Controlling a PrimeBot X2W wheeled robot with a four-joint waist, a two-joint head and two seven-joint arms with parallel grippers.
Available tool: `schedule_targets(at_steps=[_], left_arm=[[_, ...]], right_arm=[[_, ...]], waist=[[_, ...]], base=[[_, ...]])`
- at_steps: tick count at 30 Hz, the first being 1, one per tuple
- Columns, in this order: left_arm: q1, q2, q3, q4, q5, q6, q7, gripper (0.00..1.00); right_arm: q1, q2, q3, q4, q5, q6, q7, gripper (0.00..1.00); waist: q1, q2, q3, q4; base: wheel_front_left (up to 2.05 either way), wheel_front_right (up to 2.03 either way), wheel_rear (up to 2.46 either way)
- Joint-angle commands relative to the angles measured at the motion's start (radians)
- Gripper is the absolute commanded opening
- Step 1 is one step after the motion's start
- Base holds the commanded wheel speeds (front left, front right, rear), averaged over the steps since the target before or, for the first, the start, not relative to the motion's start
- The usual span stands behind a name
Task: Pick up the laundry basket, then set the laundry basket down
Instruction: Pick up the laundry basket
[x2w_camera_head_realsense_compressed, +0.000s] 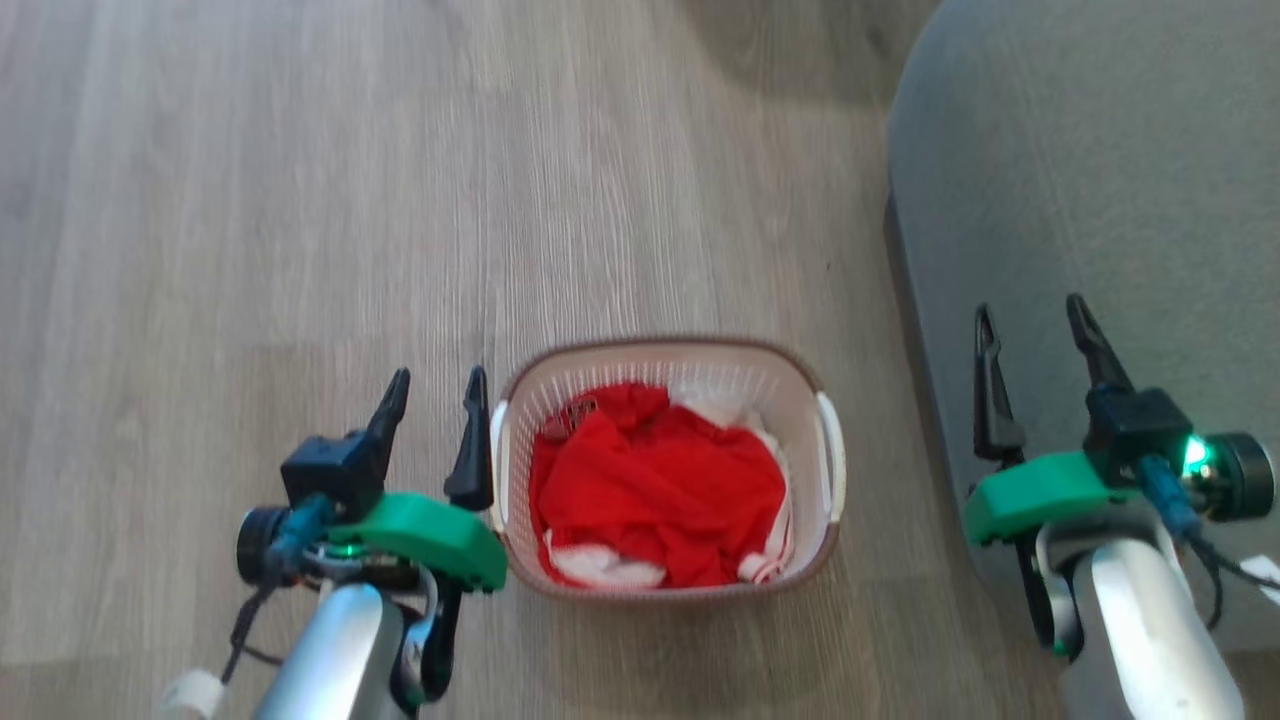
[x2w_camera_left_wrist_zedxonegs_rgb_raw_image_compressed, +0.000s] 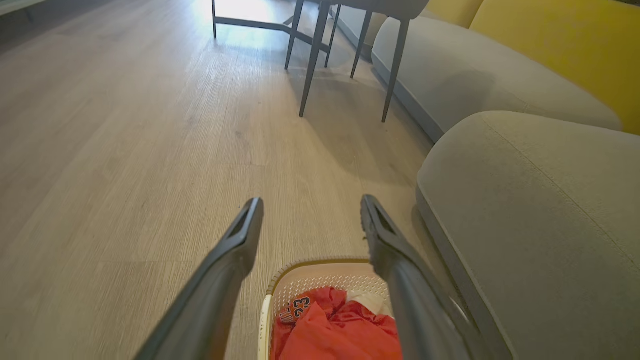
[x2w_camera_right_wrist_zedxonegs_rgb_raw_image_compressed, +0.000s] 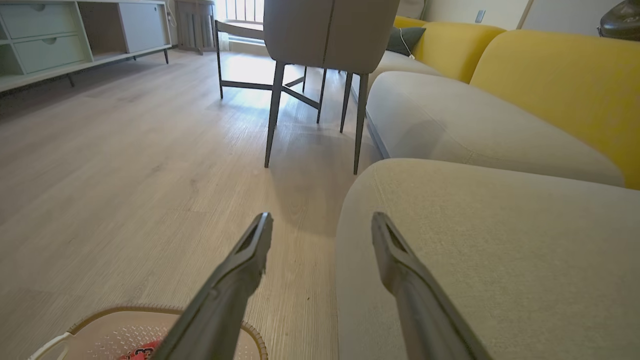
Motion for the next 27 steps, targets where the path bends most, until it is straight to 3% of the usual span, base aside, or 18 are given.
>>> schedule_targets(at_steps=[1,10,27], left_arm=[[-0.045,-0.002,0.029,-0.017,-0.018,0.007,-0.008,1.00],[-0.176,-0.002,-0.015,0.152,0.013,0.011,-0.008,1.00],[-0.498,-0.002,-0.100,0.562,-0.014,-0.006,-0.008,1.00]], right_arm=[[-0.041,0.000,0.019,-0.023,0.002,0.007,-0.012,1.00],[-0.136,0.000,0.054,0.092,0.042,0.007,-0.012,1.00],[-0.432,0.000,0.189,0.523,0.187,0.007,-0.012,1.00]], waist=[[0.0000,0.0000,0.059,0.000],[0.0000,0.0000,0.223,-0.008],[0.0000,0.0000,0.524,-0.005]], base=[[0.00,0.00,0.00],[0.00,0.00,0.00],[0.00,0.00,0.00]])
